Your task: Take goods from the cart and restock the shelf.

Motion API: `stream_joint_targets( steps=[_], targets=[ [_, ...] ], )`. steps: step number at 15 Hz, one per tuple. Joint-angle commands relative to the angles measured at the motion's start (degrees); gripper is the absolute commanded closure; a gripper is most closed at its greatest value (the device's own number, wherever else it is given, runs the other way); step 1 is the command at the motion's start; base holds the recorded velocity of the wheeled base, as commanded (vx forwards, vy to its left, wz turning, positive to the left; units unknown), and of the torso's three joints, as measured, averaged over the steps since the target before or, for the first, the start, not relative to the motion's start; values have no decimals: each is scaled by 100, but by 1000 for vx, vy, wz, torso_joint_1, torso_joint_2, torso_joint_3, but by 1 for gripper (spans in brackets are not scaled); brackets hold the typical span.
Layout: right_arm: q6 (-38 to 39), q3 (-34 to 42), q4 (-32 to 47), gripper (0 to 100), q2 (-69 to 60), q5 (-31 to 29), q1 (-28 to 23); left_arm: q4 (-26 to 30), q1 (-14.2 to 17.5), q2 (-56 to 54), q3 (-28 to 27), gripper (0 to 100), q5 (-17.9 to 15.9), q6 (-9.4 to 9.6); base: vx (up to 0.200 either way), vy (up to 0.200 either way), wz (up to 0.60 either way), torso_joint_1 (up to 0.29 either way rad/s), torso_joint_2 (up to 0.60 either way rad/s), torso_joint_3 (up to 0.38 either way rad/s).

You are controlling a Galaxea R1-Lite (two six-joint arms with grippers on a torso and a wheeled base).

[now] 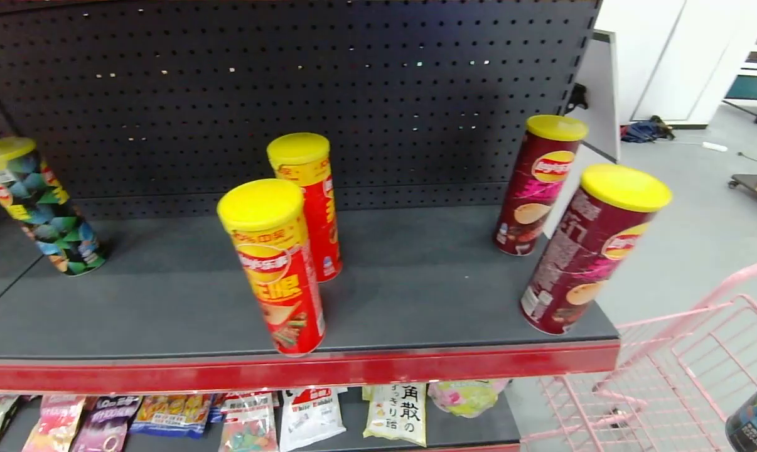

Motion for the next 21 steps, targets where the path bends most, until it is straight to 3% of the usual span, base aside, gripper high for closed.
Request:
stream_joint_targets(
  steps=[1, 4, 8, 10, 21],
  targets=[
    [27, 174, -135, 100, -180, 1, -18, 8, 2, -27, 108, 0, 374, 259, 0, 0, 0, 0, 0, 0],
    [27, 429, -153, 100, -514, 1, -18, 8, 2, -27, 135, 0, 549, 355, 0, 0, 0, 0, 0, 0],
    [18, 614, -135, 100, -742, -8, -9, 8, 2, -106, 187, 0, 558, 373, -150, 0, 0, 7, 3, 1],
    [10, 658, -144, 100, -760, -8, -18, 8, 2, -150, 187, 0, 558, 479, 0, 0, 0, 0, 0, 0],
    [1, 825, -144, 100, -945, 1, 0, 8, 2, -238, 214, 0, 541, 479, 0, 200, 0, 4, 0, 2]
  ],
)
